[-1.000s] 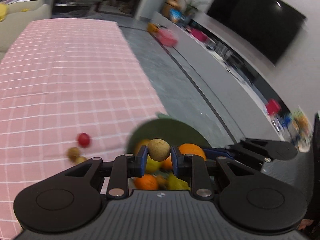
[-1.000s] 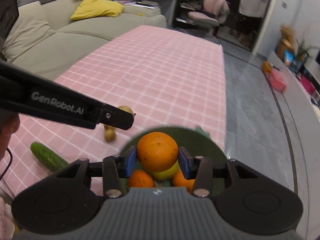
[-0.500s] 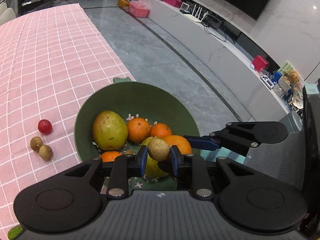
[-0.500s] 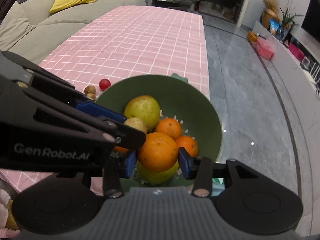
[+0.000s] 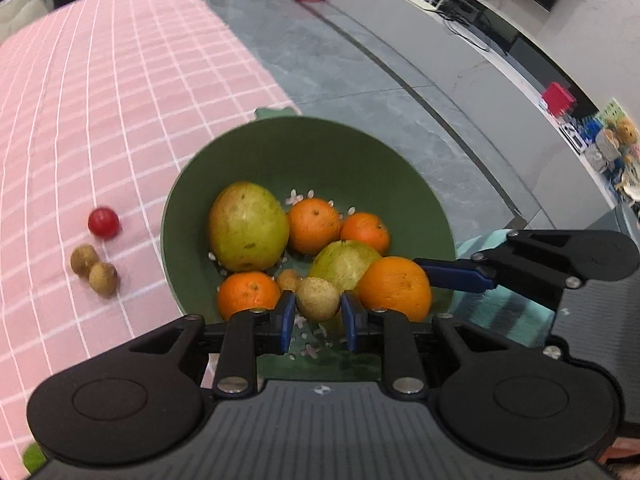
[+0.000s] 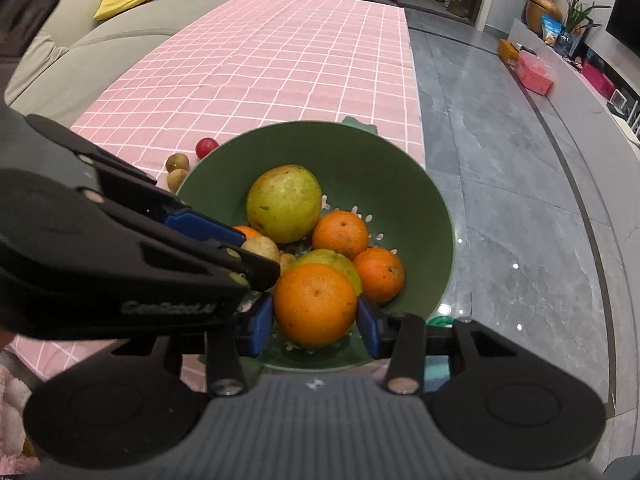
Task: Organize fruits
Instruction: 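Carry the orange and longan into the colander and release both, then move both tools toward the green cucumber lying on the tablecloth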
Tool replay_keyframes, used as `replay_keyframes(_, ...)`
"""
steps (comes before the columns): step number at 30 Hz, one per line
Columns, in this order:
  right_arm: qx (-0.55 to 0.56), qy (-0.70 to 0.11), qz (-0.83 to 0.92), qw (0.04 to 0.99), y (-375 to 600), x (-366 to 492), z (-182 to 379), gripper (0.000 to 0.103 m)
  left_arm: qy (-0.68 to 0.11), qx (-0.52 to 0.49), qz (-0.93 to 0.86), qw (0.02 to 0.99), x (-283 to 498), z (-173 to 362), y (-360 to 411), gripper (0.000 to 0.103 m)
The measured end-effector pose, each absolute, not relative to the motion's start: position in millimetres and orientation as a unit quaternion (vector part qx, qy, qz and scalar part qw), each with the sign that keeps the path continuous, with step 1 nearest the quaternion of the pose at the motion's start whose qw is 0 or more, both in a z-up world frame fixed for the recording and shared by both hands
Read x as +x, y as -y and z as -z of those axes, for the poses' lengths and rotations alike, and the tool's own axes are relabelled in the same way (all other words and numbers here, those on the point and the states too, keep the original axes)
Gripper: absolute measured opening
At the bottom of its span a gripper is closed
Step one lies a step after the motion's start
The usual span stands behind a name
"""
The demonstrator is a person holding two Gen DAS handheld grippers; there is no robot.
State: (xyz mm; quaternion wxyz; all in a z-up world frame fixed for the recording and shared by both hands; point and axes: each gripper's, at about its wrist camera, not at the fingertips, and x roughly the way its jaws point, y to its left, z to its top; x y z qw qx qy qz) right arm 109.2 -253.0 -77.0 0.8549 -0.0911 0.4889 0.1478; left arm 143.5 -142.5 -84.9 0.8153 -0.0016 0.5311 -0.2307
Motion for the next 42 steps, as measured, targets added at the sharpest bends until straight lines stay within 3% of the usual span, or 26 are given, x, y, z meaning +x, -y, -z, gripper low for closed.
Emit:
replay_keyframes(17,-0.08,-0.487,-0.145,0.857,254.6,109.1,75.6,0.042,-0.545,-0.003,0.2,0.814,142.7,96.5,132.1,0.027)
replay_keyframes(23,-0.078,-0.477,-0.146,0.863,255.6,108.3,71.6,0.042,-0.539,-0.018,0.197,0.818,143.0,88.1,123.6,0.04)
replay_keyframes(25,-0.076,-0.473,-0.15,0.865,255.7,107.8,69.9,0.042,-0.523,-0.015,0.195,0.829,141.5,77.4,120.3,0.053)
replay_keyframes(28,-0.078,-0.473,-0.155,0.864,253.4,107.2,70.0,0.042,-0.506,-0.003,0.193,0.841,140.0,61.6,116.3,0.061)
replay_keyframes(42,-0.059,-0.514,-0.195,0.833,236.6,115.7,84.2,0.043,-0.504,-0.002,0.151,0.851,134.8,47.4,76.0,0.065)
